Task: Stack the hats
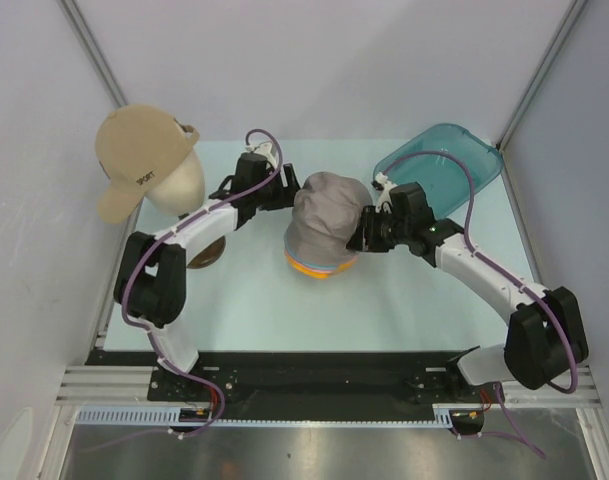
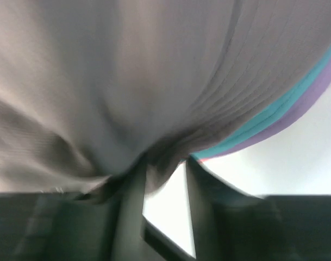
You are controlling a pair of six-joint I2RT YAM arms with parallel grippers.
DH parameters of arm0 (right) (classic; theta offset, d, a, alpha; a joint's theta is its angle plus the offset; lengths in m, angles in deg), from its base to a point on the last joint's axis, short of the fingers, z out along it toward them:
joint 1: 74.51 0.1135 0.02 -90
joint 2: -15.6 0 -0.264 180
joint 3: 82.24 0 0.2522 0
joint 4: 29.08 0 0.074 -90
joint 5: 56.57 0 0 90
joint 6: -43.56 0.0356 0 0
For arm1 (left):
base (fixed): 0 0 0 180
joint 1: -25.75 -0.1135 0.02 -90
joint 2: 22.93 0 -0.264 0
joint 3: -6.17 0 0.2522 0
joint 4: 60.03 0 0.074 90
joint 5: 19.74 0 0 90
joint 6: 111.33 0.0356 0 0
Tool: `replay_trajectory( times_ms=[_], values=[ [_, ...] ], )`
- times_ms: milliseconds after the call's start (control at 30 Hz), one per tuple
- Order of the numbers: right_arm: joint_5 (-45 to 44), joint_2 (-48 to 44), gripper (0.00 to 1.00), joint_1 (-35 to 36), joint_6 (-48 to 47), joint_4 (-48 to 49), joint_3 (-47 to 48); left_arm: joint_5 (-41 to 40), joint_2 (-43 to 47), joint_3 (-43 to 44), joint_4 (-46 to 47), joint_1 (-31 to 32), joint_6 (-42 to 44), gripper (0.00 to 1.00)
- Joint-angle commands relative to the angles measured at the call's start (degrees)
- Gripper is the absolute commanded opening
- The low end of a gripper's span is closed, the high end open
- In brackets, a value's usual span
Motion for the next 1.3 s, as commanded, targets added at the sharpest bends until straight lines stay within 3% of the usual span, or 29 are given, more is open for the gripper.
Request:
replay_trajectory(
  times_ms=[0,33,100,267,467,700,867,1267],
  values=[
    [0.89,-6.39,0.48,1.36,-1.97,-7.74,-2.73,-3.32,8.38,-1.29,-4.42,-0.35,4.51,0.87],
    [0.45,-8.05,0.57,1.02,-2.06,-8.45,-3.08,-4.37,9.52,-1.64,-5.73,-0.35,5.48,0.92],
    [-1.22,-13.15,0.67,0.49,-3.02,-11.34,-3.96,-5.17,12.33,-2.95,-6.62,-0.44,5.93,0.95],
    [0.26,-20.98,0.73,-6.80,-3.56,-16.45,-2.22,-8.59,17.00,-4.63,-10.40,-0.53,5.49,1.00],
    [7.19,-18.37,0.68,-15.93,-3.29,-13.04,3.32,-11.15,21.75,-6.74,-13.04,-0.70,1.63,1.00],
    [16.26,-6.85,0.63,-20.08,2.59,7.14,5.96,-6.76,28.34,-11.91,-10.67,-0.70,-4.35,0.99],
    [19.25,2.11,0.62,-20.26,5.76,15.60,8.25,-3.51,31.24,-17.98,-7.95,-0.61,-8.74,0.89],
    [21.63,10.64,0.61,-20.26,3.39,18.00,9.92,4.84,32.92,-29.59,7.68,1.58,-19.28,0.79]
  ],
)
